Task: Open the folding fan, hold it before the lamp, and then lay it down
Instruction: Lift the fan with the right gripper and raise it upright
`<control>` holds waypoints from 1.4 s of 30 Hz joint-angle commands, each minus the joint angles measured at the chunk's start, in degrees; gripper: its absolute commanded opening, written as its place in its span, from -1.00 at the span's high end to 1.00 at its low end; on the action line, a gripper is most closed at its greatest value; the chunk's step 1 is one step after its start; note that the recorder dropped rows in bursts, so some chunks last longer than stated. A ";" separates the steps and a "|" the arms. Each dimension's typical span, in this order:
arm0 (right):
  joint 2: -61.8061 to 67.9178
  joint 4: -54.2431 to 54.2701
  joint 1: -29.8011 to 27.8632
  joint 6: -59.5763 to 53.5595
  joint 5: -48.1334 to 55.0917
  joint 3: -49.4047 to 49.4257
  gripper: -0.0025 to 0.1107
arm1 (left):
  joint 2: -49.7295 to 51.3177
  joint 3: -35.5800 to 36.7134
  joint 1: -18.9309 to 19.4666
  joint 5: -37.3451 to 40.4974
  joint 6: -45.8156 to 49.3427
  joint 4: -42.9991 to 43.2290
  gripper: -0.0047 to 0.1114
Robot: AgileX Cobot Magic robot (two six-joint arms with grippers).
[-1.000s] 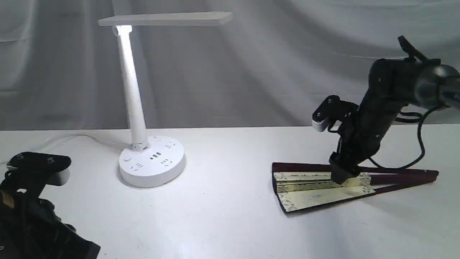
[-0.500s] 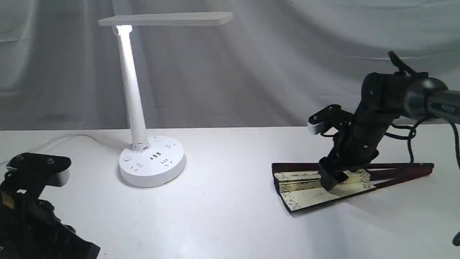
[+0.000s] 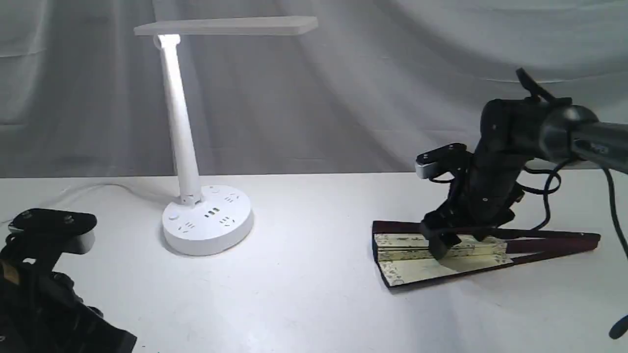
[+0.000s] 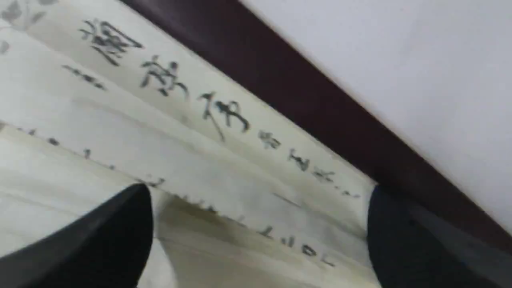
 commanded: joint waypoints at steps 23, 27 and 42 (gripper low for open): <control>1.63 21.05 16.39 1.90 -4.90 0.67 -0.33 | -0.02 -0.20 -0.38 0.22 -0.33 -1.76 0.43; 0.79 22.01 16.28 1.90 -6.09 0.53 -0.33 | -0.02 -0.20 -0.38 -0.01 -0.33 -2.81 0.43; -3.95 21.96 15.95 1.90 -4.22 0.53 -0.33 | -0.02 -0.20 -0.38 1.34 -0.35 -3.67 0.44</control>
